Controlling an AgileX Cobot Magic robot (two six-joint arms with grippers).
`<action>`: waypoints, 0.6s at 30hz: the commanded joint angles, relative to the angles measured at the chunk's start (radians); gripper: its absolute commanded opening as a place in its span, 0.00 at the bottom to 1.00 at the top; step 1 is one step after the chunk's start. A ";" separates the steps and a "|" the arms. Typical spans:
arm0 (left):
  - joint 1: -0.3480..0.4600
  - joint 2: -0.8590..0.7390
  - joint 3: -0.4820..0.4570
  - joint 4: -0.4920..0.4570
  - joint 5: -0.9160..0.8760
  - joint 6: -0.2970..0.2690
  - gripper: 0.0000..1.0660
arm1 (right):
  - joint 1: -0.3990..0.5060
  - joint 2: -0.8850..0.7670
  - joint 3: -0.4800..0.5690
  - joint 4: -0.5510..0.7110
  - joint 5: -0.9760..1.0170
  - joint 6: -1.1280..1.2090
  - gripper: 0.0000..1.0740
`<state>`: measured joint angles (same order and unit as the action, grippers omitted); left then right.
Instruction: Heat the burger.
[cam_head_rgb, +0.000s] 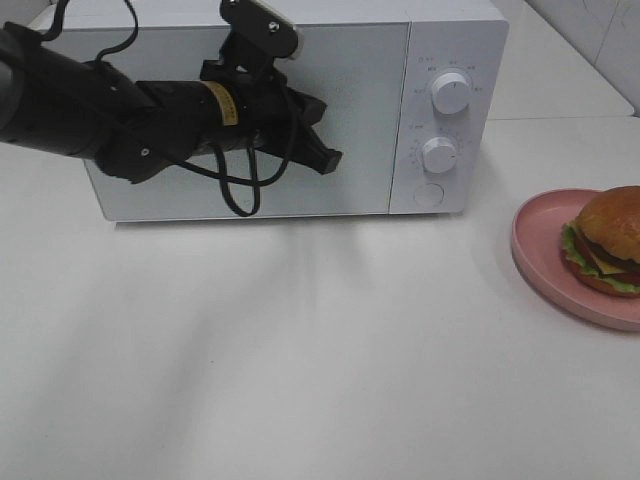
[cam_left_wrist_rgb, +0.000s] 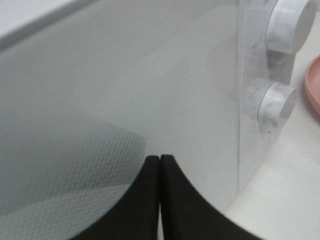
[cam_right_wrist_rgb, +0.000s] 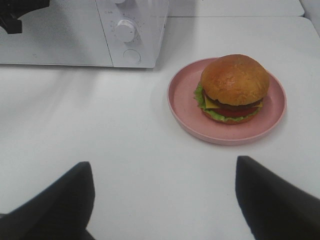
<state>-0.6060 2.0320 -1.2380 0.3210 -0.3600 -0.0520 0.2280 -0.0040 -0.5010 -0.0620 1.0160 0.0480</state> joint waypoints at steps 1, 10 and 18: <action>-0.006 0.036 -0.132 -0.038 0.085 0.007 0.00 | -0.006 -0.027 0.003 -0.001 -0.015 0.011 0.69; -0.092 0.000 -0.186 -0.039 0.323 0.007 0.00 | -0.006 -0.027 0.003 -0.001 -0.015 0.011 0.69; -0.191 -0.136 -0.188 -0.100 0.740 0.007 0.00 | -0.006 -0.027 0.003 -0.001 -0.015 0.011 0.69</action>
<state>-0.7860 1.9310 -1.4180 0.2530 0.2980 -0.0470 0.2280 -0.0040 -0.5010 -0.0620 1.0160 0.0480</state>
